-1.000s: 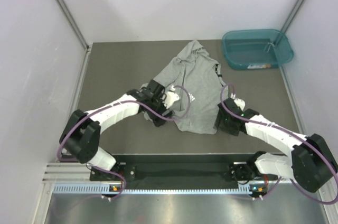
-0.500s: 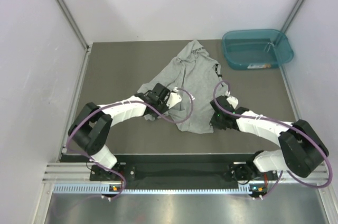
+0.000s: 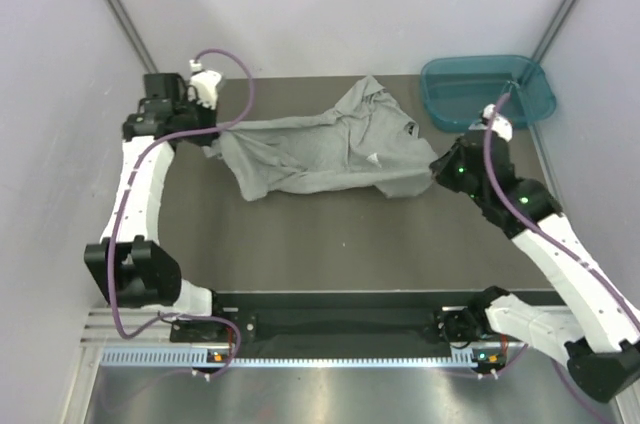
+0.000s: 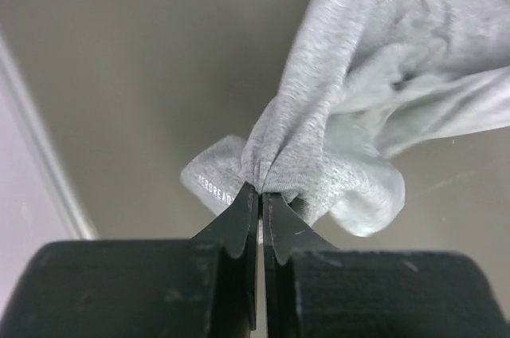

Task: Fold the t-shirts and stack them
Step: Flatten the tshirt out

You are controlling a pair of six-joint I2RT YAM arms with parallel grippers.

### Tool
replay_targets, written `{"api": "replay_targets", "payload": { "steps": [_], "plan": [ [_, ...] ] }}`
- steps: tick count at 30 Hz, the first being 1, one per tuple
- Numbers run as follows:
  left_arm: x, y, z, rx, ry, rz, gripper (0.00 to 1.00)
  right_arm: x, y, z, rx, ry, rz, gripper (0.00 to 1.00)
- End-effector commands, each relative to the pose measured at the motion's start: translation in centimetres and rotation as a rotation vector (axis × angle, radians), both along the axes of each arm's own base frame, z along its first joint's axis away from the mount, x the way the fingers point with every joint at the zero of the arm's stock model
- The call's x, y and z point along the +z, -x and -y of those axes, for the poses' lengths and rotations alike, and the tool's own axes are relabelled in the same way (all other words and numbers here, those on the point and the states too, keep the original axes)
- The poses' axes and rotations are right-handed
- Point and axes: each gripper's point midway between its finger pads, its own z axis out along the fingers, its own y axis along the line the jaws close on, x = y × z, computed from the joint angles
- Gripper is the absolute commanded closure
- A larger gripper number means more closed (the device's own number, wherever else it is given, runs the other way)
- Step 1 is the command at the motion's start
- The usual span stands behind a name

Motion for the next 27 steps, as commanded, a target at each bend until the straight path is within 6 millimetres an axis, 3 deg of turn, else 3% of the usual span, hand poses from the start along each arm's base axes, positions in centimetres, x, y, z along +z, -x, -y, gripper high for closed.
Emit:
{"api": "replay_targets", "payload": {
  "steps": [1,3,5,7,9,10,12,14,16,17,18,19,23,24,25,27],
  "plan": [
    [2.4,3.1,-2.1,0.033,0.058,-0.027,1.00,1.8,2.8,1.8,0.055,0.096,-0.042,1.00],
    [3.1,3.3,-3.4,0.061,0.053,-0.019,1.00,2.7,3.5,1.8,0.083,0.105,-0.051,1.00],
    [3.9,3.4,-4.7,0.087,0.037,-0.009,1.00,5.3,3.6,1.7,0.106,0.093,-0.003,1.00],
    [4.2,2.4,-5.7,0.106,0.010,0.025,1.00,6.7,3.5,1.4,0.133,0.106,0.010,1.00],
    [3.6,1.0,-6.3,0.123,-0.003,0.046,1.00,6.4,2.7,1.1,0.145,0.122,-0.003,1.00],
    [2.1,-0.2,-6.6,0.126,0.006,0.027,1.00,6.2,1.9,0.6,0.157,0.128,0.001,1.00],
    [1.5,-2.4,-6.6,0.114,0.027,0.056,1.00,5.2,-0.7,0.1,0.160,0.162,-0.003,1.00],
    [-0.3,-4.6,-6.6,0.104,0.051,0.028,1.00,3.1,-3.4,-0.1,0.157,0.198,-0.037,1.00],
    [-2.0,-7.2,-6.3,0.082,0.069,0.016,1.00,2.5,-6.7,0.4,0.122,0.197,-0.023,1.00],
    [-2.7,-8.1,-6.2,0.080,0.066,0.013,0.99,0.4,-8.7,0.3,0.121,0.215,-0.071,1.00],
    [-3.3,-9.2,-6.1,0.076,0.061,0.015,0.98,0.0,-10.5,0.7,0.101,0.204,-0.061,1.00],
    [-5.0,-10.9,-5.8,0.067,0.035,-0.005,0.97,-2.0,-12.3,0.3,0.109,0.216,-0.100,1.00],
    [-8.0,-14.9,-5.8,0.102,0.022,-0.027,0.65,-5.9,-17.4,-0.2,0.112,0.256,-0.155,1.00],
    [-6.9,-16.2,-5.9,0.113,0.028,0.001,0.52,-6.7,-18.0,-0.2,0.112,0.260,-0.178,1.00],
    [-8.5,-16.6,-6.2,0.130,0.034,-0.036,0.47,-8.0,-19.3,-0.4,0.110,0.263,-0.203,1.00],
    [-7.7,-17.6,-6.9,0.186,0.027,-0.023,0.28,-9.1,-20.1,0.1,0.095,0.265,-0.232,0.78]
  ]
}}
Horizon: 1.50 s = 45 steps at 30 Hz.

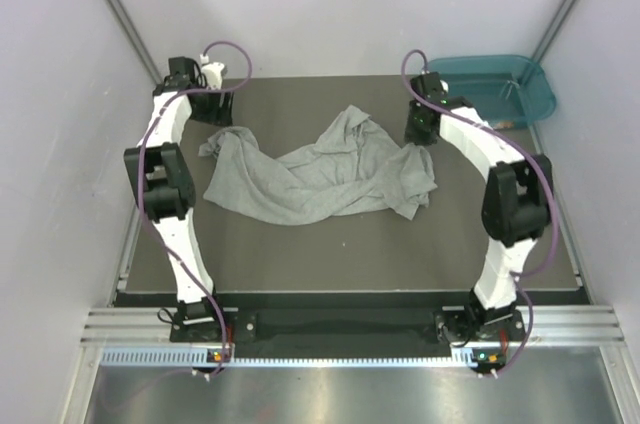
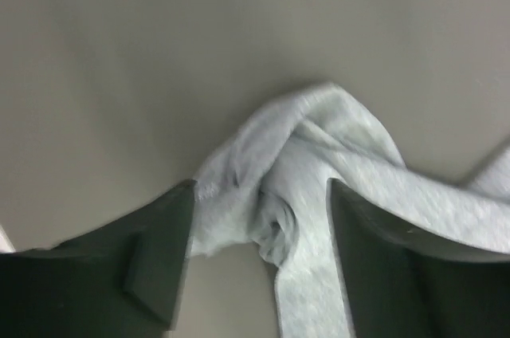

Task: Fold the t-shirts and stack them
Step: Flatten the tshirt out

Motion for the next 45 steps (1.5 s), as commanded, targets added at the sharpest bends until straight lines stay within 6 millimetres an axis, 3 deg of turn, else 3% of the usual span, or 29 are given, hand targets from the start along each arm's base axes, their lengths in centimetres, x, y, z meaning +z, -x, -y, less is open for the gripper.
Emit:
{"api": "replay_targets", "payload": {
  "steps": [1,3,4,6,7,8,9,10,11,12,13,15,17,18,21,24,31,36,40,43,44,45],
  "plan": [
    [4.8,-2.8,-1.6,0.100,-0.019,0.114,0.23,2.7,-4.1,0.1,-0.002,-0.017,0.107,0.66],
    [6.2,-2.0,-2.0,0.126,-0.030,0.114,0.18,2.9,-4.5,0.6,-0.004,0.001,0.099,0.33],
    [6.6,-1.2,-2.1,0.138,-0.022,0.104,0.12,3.1,-4.5,1.0,0.000,0.021,0.100,0.30],
    [7.4,1.6,-1.7,0.135,0.002,0.071,0.12,3.9,-3.9,1.7,-0.001,0.053,0.106,0.28],
    [7.5,2.7,-1.6,0.129,0.006,0.059,0.12,5.4,-3.4,2.2,-0.003,0.059,0.136,0.28],
    [7.4,3.9,-1.5,0.127,0.007,0.043,0.12,5.9,-3.0,2.5,-0.006,0.061,0.144,0.30],
    [7.2,6.1,-1.2,0.126,0.013,0.018,0.12,5.0,-2.1,3.0,-0.005,0.058,0.123,0.31],
    [7.0,7.3,-1.3,0.127,0.015,0.006,0.13,6.1,-1.2,3.3,-0.003,0.047,0.144,0.33],
    [6.5,8.6,-1.2,0.123,0.018,-0.017,0.15,5.9,-0.7,3.6,-0.003,0.040,0.141,0.36],
    [5.7,10.8,-1.0,0.123,0.017,-0.052,0.17,4.3,0.6,3.7,0.012,0.031,0.098,0.38],
    [5.1,11.9,-1.2,0.126,0.013,-0.071,0.29,4.4,1.3,3.8,0.019,0.029,0.100,0.40],
    [3.1,14.4,-1.0,0.133,0.024,-0.123,0.39,2.2,3.1,5.0,0.003,0.038,0.053,0.48],
    [1.7,15.7,-0.7,0.133,0.035,-0.161,0.39,2.0,3.7,6.1,-0.020,0.023,0.071,0.50],
    [0.5,16.5,-0.6,0.133,0.037,-0.194,0.38,0.5,4.7,5.9,-0.008,-0.013,0.035,0.50],
    [-2.7,17.1,-1.1,0.166,0.019,-0.285,0.29,-1.0,5.5,5.6,0.000,-0.084,0.014,0.50],
    [-4.8,17.0,-1.4,0.189,0.022,-0.341,0.25,-2.6,6.0,5.4,-0.002,-0.110,-0.025,0.50],
    [-6.4,17.0,-0.4,0.184,0.082,-0.371,0.26,-5.9,6.8,5.4,-0.014,-0.157,-0.107,0.48],
    [-8.0,18.2,0.9,0.168,0.138,-0.421,0.30,-7.3,6.4,5.8,-0.037,-0.182,-0.126,0.48],
    [-8.9,18.6,0.7,0.175,0.129,-0.445,0.35,-8.3,6.9,6.2,-0.052,-0.175,-0.152,0.45],
    [-8.8,18.5,1.1,0.162,0.150,-0.435,0.51,-8.6,7.2,5.6,-0.033,-0.210,-0.154,0.61],
    [-8.7,18.4,1.3,0.156,0.163,-0.432,0.57,-8.5,7.2,5.6,-0.036,-0.213,-0.151,0.77],
    [-8.4,18.2,1.4,0.151,0.170,-0.422,0.68,-8.4,7.4,5.7,-0.044,-0.212,-0.150,0.84]
  ]
}}
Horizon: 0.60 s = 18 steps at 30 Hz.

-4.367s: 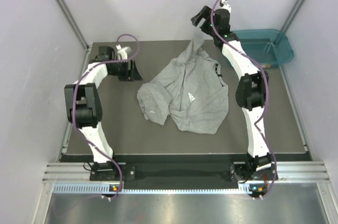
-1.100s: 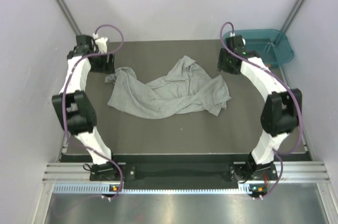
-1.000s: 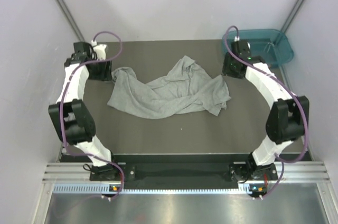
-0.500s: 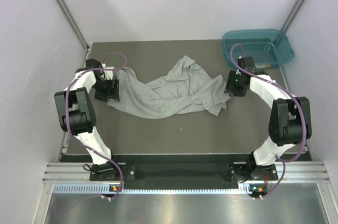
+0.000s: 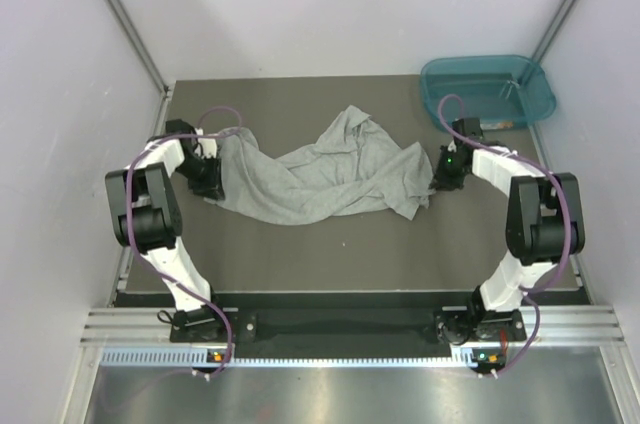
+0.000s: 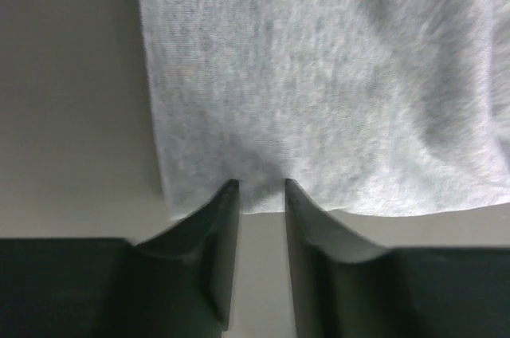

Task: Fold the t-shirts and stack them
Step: Flatten the tshirt out

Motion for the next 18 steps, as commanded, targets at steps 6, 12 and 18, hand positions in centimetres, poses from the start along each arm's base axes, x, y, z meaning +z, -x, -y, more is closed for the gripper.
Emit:
{"api": "replay_targets", "payload": {
  "steps": [6,12,18],
  "plan": [
    [1.0,-1.2,0.3,-0.004,0.032,0.076,1.00,3.7,-0.6,1.3,-0.050,0.034,0.113,1.00],
    [2.0,-0.7,-2.8,0.110,-0.001,0.080,0.68,4.9,-0.3,1.5,-0.051,0.048,0.131,1.00],
    [4.2,-2.2,-4.3,0.160,-0.070,0.199,0.48,7.4,1.1,1.6,-0.043,0.079,0.188,1.00]
  ]
}}
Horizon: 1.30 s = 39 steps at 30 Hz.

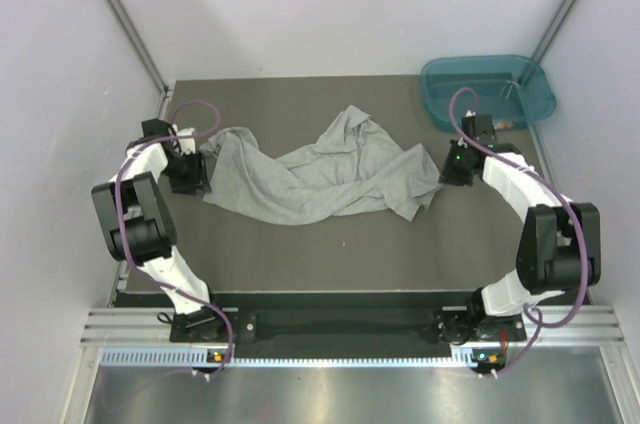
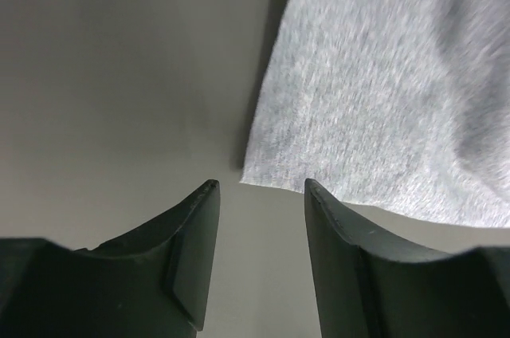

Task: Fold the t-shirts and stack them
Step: Flatten the tshirt out

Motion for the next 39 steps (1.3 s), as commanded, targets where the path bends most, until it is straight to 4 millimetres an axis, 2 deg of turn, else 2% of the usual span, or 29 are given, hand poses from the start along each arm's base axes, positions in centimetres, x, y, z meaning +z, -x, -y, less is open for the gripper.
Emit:
{"api": "replay_targets", "payload": {
  "steps": [1,5,11,15,18,19,21,23,24,26,27,30,32,33,34,35,36,37,38,39],
  "plan": [
    [2.2,-1.7,-0.5,0.021,-0.057,0.101,0.47,3.4,0.3,0.3,0.008,0.033,0.096,1.00],
    [0.0,-1.1,-0.6,0.011,-0.098,0.053,0.42,4.2,1.0,0.1,0.009,0.027,0.123,1.00],
    [-3.2,0.3,-0.2,-0.005,-0.120,-0.052,0.42,4.8,1.6,0.2,0.006,0.024,0.143,1.00],
    [-3.5,-0.9,0.7,-0.007,-0.090,-0.026,0.43,5.8,2.0,0.1,0.006,0.013,0.177,1.00],
    [-4.1,-1.2,1.8,-0.036,-0.058,-0.035,0.57,6.2,2.2,0.1,0.005,0.011,0.182,1.00],
    [-4.3,-1.0,2.2,-0.042,-0.046,-0.043,0.69,6.2,2.3,0.1,0.007,0.012,0.177,1.00],
    [-4.8,-0.7,2.8,-0.055,-0.012,-0.054,0.81,6.7,2.4,0.1,0.004,0.006,0.190,1.00],
    [-4.7,-0.3,3.2,-0.067,0.010,-0.062,1.00,7.4,2.5,0.0,-0.004,-0.004,0.208,1.00],
    [-4.4,0.0,3.6,-0.078,0.033,-0.065,1.00,7.5,2.6,0.0,-0.004,-0.004,0.208,1.00],
    [-3.1,-0.2,3.7,-0.087,0.056,-0.039,1.00,7.9,2.9,0.1,-0.009,-0.007,0.210,1.00],
    [-2.3,0.6,4.5,-0.098,0.107,-0.058,1.00,8.1,3.4,0.2,-0.009,-0.004,0.203,1.00],
    [1.8,0.3,4.3,-0.107,0.177,0.013,1.00,8.7,4.8,0.6,-0.018,0.006,0.192,1.00],
    [4.9,1.6,3.0,-0.102,0.181,0.037,1.00,9.9,6.0,0.7,-0.018,0.006,0.210,1.00],
    [6.1,1.9,2.5,-0.105,0.173,0.056,1.00,9.8,7.4,0.9,-0.017,0.009,0.178,1.00],
    [8.6,3.0,1.4,-0.085,0.161,0.080,1.00,10.3,8.1,0.9,-0.018,0.009,0.176,1.00],
    [9.8,3.6,0.7,-0.099,0.135,0.107,1.00,11.4,9.1,1.4,-0.040,0.018,0.206,1.00],
    [10.9,4.4,0.1,-0.094,0.122,0.120,1.00,11.3,10.7,1.5,-0.040,0.020,0.172,1.00],
    [13.2,5.2,-1.2,-0.070,0.082,0.175,1.00,12.5,11.5,1.6,-0.047,0.015,0.187,1.00],
    [14.0,6.7,-1.4,-0.079,0.073,0.161,1.00,14.1,12.6,1.6,-0.052,0.006,0.228,1.00],
    [15.3,7.3,-1.9,-0.078,0.049,0.181,1.00,14.3,14.3,1.7,-0.056,0.003,0.194,1.00]
  ]
}}
